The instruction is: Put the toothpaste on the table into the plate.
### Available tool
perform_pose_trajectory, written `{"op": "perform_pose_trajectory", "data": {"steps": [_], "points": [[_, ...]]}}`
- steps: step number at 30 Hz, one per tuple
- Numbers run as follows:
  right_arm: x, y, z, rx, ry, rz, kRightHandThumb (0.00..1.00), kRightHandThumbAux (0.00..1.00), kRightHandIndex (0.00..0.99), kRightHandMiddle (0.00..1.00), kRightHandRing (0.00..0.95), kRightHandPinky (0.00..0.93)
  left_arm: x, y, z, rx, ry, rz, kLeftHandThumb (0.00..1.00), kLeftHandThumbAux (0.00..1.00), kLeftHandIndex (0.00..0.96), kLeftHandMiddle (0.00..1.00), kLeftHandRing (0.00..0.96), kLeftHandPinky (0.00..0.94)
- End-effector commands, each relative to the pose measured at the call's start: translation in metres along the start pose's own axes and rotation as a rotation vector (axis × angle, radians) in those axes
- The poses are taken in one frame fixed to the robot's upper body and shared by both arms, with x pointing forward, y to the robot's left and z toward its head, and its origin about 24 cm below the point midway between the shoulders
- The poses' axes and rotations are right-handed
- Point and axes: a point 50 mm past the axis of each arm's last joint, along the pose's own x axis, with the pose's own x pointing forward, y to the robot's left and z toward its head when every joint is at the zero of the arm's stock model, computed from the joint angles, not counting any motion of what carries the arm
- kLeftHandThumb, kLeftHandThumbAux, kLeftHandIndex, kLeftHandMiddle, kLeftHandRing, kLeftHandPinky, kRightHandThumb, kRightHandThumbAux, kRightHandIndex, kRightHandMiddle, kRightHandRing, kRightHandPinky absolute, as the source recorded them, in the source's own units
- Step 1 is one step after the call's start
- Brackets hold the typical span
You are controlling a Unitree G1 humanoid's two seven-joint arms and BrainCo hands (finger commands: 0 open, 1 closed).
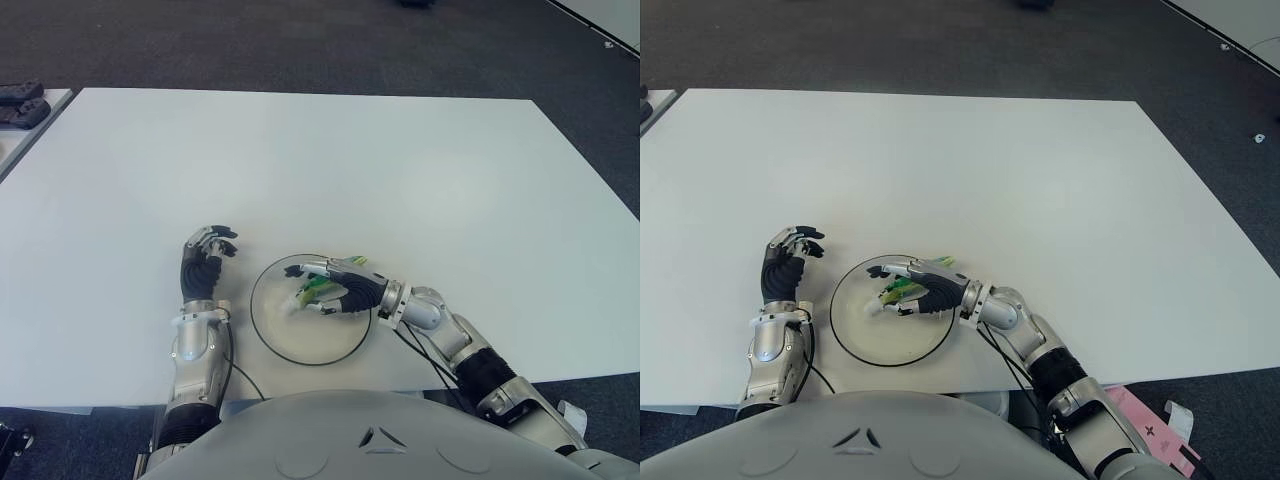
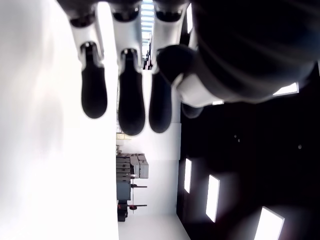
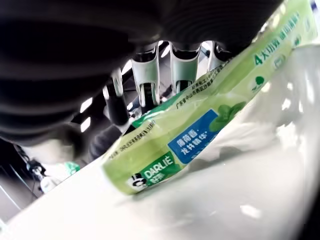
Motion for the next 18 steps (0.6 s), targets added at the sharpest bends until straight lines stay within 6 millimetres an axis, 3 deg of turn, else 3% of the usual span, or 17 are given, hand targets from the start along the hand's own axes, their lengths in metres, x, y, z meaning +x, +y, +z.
{"op": "perform_pose_trajectory", "data": {"steps": [1, 18], "points": [[-0.0111, 0.0144, -0.0120, -0.007, 0.096, 0.083, 0.221, 0.233, 0.000, 0.000, 0.000, 0.000, -0.0239, 0.0041, -0.0309, -0.010, 0.190, 0.025, 0.837, 0.677, 0.427, 0.474, 0.573, 0.539], [-0.0123, 0.0073, -0.0091, -0.128, 0.101, -0.003, 0.237, 0.217, 0.000, 0.000, 0.000, 0.000, -0.0229, 0.0038, -0.0316, -0.014, 0.185, 0.020, 0.837, 0.676, 0.431, 0.471, 0.571, 0.539]]}}
